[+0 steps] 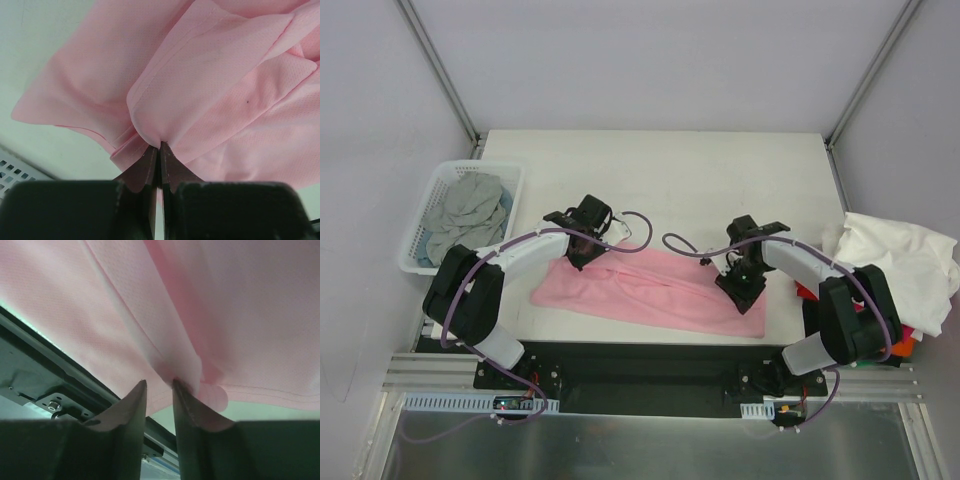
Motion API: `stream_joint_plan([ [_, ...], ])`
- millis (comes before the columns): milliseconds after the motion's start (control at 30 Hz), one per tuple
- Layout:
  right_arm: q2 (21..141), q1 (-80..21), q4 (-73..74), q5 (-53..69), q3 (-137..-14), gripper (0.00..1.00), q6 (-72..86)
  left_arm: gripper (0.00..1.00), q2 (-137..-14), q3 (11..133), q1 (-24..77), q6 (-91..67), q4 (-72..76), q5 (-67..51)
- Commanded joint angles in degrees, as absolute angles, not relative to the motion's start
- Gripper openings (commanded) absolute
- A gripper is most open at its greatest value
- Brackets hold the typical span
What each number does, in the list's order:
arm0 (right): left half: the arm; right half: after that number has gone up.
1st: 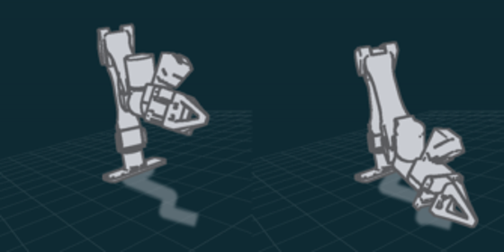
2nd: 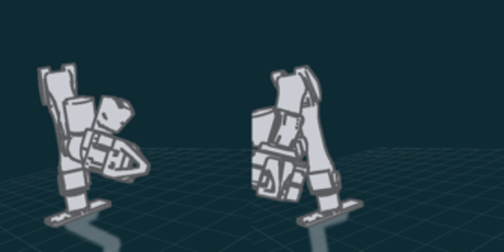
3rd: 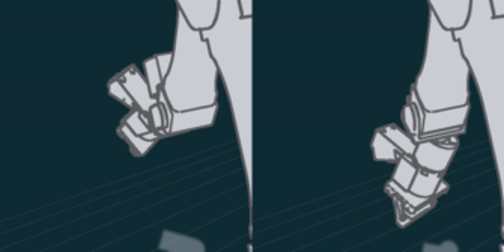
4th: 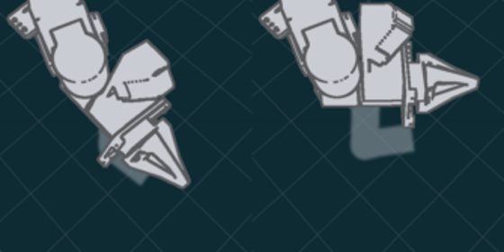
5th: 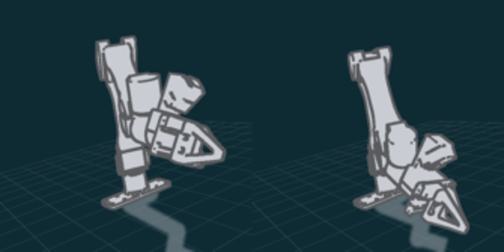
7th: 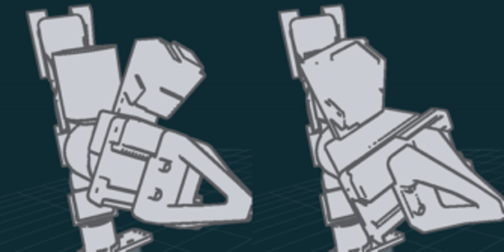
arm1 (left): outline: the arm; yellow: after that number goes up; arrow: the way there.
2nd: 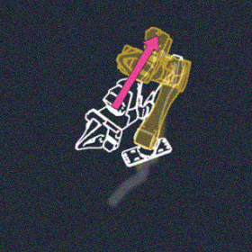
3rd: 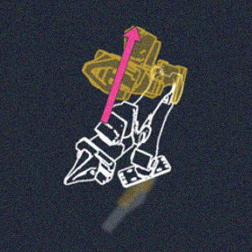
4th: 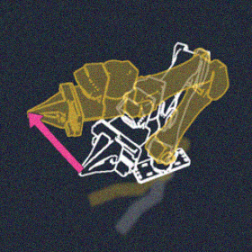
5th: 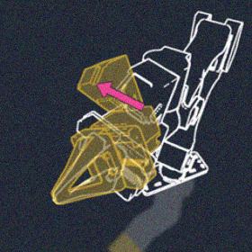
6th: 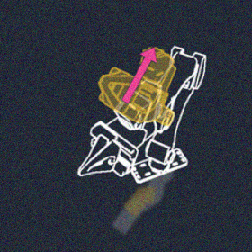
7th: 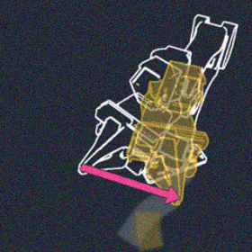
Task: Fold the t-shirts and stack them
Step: Fold the other side of the tshirt into a rectangle
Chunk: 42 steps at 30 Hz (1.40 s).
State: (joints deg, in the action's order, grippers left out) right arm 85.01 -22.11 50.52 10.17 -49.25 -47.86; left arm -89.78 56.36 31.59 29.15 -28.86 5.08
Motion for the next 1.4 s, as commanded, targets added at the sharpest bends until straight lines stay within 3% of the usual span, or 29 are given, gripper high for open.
stream_joint_plan([
  [0,81.31,-24.08,53.96,11.25,-48.52,0.35,-49.66,0.0,-87.89,58.1,32.25,28.74,-29.71,6.33],
  [67,80.16,-24.78,54.84,11.51,-48.25,0.44,-50.01,0.0,-87.71,57.92,32.17,28.65,-29.79,6.33],
  [133,78.14,-25.4,55.54,11.78,-48.34,0.46,-50.18,0.0,-87.71,57.75,32.17,28.65,-29.71,6.33],
  [400,72.69,-25.58,55.55,6.52,-51.59,0.47,-48.87,0.0,-87.8,57.48,32.26,28.56,-29.62,6.07],
  [733,78.83,-24.09,48.26,-1.3,-56.77,0.47,-48.69,0.0,-87.45,56.69,32.25,28.3,-29.62,5.63],
  [1000,85.43,-22.59,44.74,1.3,-57.22,0.46,-48.96,0.0,-86.84,56.25,32.25,28.56,-29.53,5.62],
  [1367,82.53,-23.64,45.26,2.81,-52.47,0.46,-48.16,0.0,-85.78,55.72,32.17,29.27,-29.62,6.68],
])
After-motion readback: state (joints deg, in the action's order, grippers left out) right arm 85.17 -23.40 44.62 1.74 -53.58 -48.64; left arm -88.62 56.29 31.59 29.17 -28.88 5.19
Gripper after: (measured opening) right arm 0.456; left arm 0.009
